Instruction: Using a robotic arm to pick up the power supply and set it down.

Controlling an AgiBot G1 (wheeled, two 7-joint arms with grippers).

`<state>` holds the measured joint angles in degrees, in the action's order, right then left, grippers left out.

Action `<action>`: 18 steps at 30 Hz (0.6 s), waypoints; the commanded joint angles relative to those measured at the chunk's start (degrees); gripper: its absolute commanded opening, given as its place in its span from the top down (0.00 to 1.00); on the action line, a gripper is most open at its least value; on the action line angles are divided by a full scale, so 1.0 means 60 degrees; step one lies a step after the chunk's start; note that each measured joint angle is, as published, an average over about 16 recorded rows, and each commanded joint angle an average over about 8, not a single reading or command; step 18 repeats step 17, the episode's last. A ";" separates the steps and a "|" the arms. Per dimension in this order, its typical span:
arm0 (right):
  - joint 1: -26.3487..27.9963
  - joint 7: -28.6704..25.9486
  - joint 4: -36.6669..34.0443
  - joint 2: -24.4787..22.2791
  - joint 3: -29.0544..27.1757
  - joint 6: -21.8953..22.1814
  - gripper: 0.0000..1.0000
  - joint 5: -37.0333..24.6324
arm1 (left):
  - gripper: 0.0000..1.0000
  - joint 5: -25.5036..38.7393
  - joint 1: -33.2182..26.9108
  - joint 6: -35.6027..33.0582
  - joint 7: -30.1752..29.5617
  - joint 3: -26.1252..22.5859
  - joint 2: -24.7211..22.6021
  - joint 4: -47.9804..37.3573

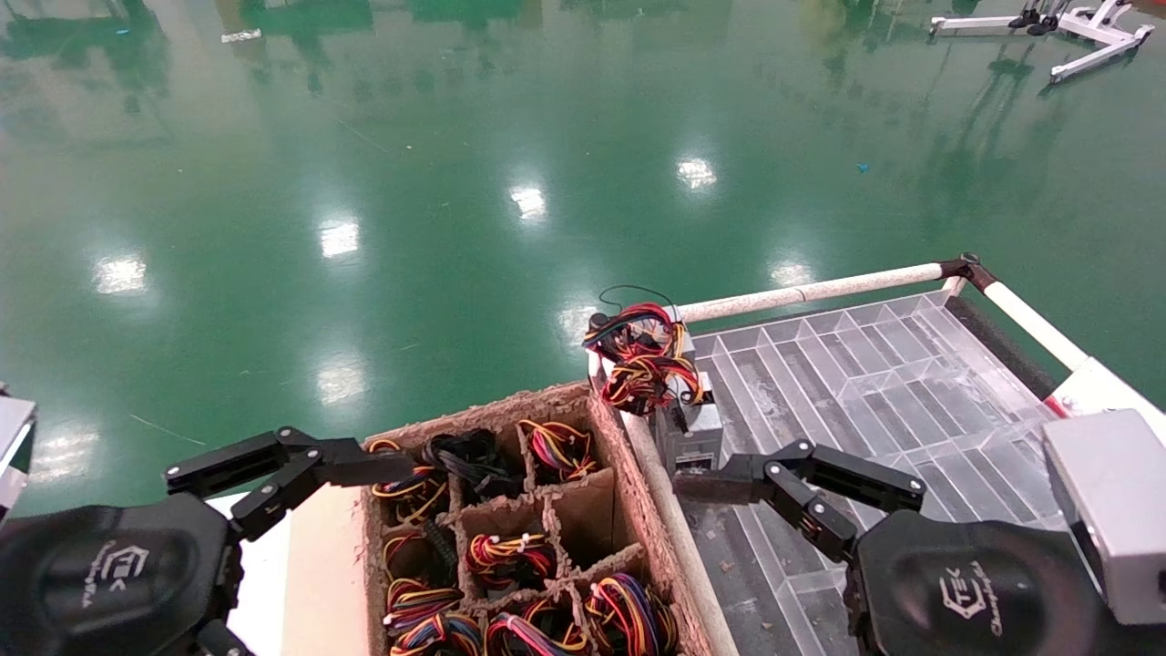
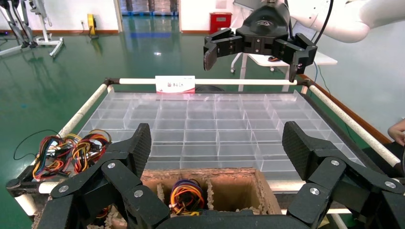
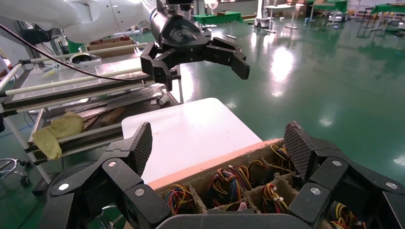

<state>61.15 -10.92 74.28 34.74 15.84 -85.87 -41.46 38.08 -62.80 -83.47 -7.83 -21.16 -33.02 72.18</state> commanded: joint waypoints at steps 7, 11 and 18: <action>0.0046 0.0028 -0.0083 0.0032 0.0019 0.0021 0.00 -0.0044 | 0.00 0.0000 0.0000 -0.0001 0.0000 0.0000 0.0000 0.0000; 0.0059 0.0035 -0.0104 0.0040 0.0022 0.0026 0.00 -0.0057 | 0.00 0.0000 0.0000 -0.0001 0.0000 0.0000 0.0000 0.0000; 0.0070 0.0041 -0.0122 0.0047 0.0025 0.0029 0.00 -0.0066 | 0.00 0.0000 0.0000 -0.0001 0.0000 0.0000 0.0000 0.0000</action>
